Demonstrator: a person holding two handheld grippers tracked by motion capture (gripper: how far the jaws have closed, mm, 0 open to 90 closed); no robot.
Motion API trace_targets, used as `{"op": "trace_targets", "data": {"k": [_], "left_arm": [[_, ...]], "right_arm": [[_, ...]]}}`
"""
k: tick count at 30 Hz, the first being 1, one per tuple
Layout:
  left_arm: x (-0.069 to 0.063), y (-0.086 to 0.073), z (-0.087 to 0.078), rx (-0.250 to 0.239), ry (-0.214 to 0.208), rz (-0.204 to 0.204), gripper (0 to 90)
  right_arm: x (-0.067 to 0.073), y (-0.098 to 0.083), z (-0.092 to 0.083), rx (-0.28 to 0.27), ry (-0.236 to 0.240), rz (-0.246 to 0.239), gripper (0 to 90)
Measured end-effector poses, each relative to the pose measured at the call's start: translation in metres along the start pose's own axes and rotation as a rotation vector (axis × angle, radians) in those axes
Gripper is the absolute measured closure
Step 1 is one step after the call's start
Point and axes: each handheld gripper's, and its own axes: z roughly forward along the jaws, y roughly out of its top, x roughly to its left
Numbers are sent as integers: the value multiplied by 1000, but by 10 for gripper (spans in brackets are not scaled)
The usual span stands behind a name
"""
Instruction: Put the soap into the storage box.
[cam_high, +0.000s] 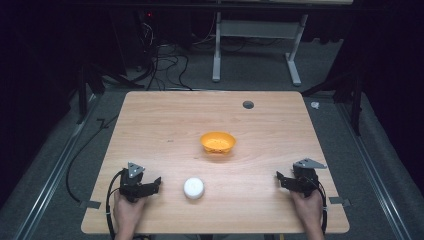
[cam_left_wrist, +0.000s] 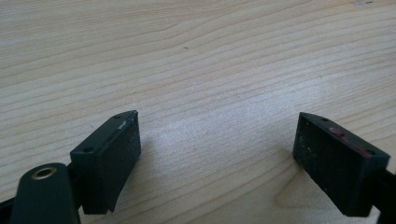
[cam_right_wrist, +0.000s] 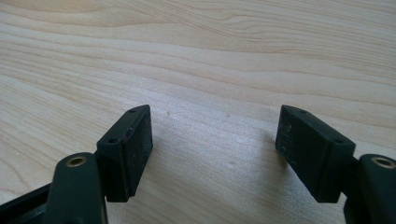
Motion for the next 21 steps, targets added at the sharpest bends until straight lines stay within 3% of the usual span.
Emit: {"op": "trace_targets", "data": {"k": [6,12,19,21], "left_arm": [[0,1,1,0,11,-11,155],[2,2,1,11,8,1,153],[3,5,2,2,37,15,157],[5,6,0,-5,25,9,156]], "right_arm": [[0,0,0,2,5,-4,278],[-2,0,0,-3,17,3,273],[0,0,0,1,12,-15,272],[0,0,0,2,11,-16,272]]}}
